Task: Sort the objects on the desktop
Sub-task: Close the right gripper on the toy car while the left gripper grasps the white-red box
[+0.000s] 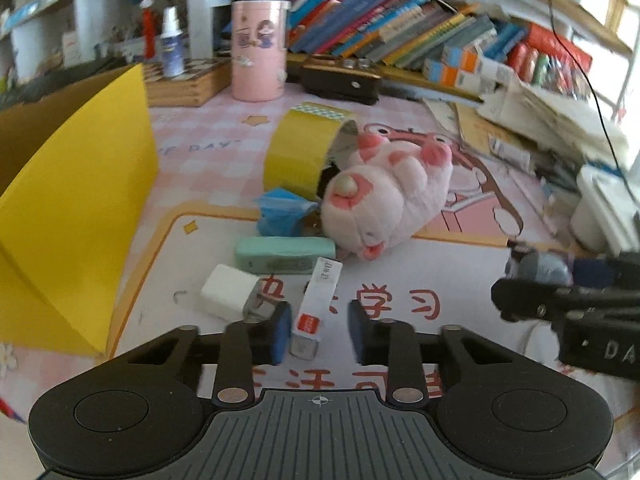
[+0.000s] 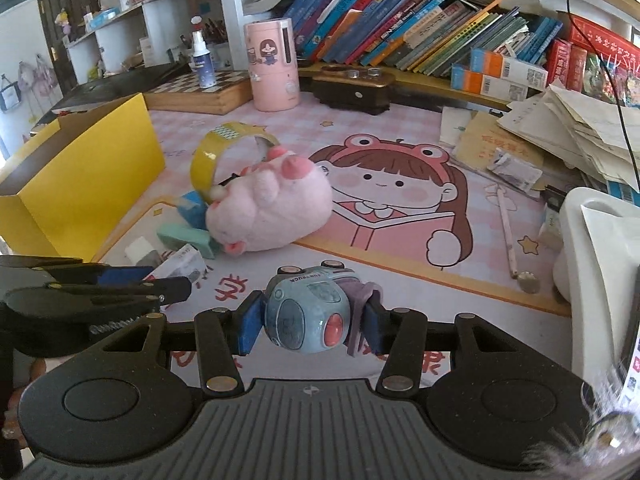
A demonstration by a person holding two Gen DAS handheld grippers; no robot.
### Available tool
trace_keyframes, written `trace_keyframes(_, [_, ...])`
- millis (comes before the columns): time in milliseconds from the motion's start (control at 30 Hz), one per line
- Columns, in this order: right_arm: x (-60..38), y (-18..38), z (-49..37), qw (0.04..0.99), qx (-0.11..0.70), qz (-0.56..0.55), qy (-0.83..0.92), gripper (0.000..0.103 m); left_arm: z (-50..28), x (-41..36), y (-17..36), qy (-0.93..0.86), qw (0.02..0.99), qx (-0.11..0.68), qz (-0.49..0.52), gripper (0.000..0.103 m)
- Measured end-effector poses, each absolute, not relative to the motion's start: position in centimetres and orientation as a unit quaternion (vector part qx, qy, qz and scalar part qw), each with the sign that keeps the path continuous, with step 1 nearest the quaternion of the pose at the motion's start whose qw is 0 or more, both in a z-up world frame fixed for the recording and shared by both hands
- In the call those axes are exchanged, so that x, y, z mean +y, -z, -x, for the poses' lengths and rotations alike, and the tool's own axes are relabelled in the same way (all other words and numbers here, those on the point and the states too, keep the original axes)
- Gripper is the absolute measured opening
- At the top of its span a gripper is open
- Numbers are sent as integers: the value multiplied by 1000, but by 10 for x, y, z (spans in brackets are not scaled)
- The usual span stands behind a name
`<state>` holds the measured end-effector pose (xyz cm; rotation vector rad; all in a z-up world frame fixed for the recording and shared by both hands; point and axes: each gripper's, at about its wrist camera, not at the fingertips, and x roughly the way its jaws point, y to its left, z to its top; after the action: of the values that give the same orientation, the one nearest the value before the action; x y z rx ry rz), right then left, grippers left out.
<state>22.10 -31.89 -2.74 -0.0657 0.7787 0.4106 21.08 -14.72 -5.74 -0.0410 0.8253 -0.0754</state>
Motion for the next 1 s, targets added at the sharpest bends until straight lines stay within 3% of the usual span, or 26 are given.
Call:
trace_keyframes(200, [-321, 28, -224, 903, 379, 34, -199, 48, -220, -156, 64, 40, 913, 406, -11, 24])
trace_keyframes(367, [-321, 29, -223, 903, 379, 35, -201, 48, -223, -160, 68, 45, 912, 406, -35, 14])
trace_keyframes(1000, [-305, 6, -210, 901, 355, 24, -247, 48, -182, -131, 5, 81, 934, 341, 67, 14])
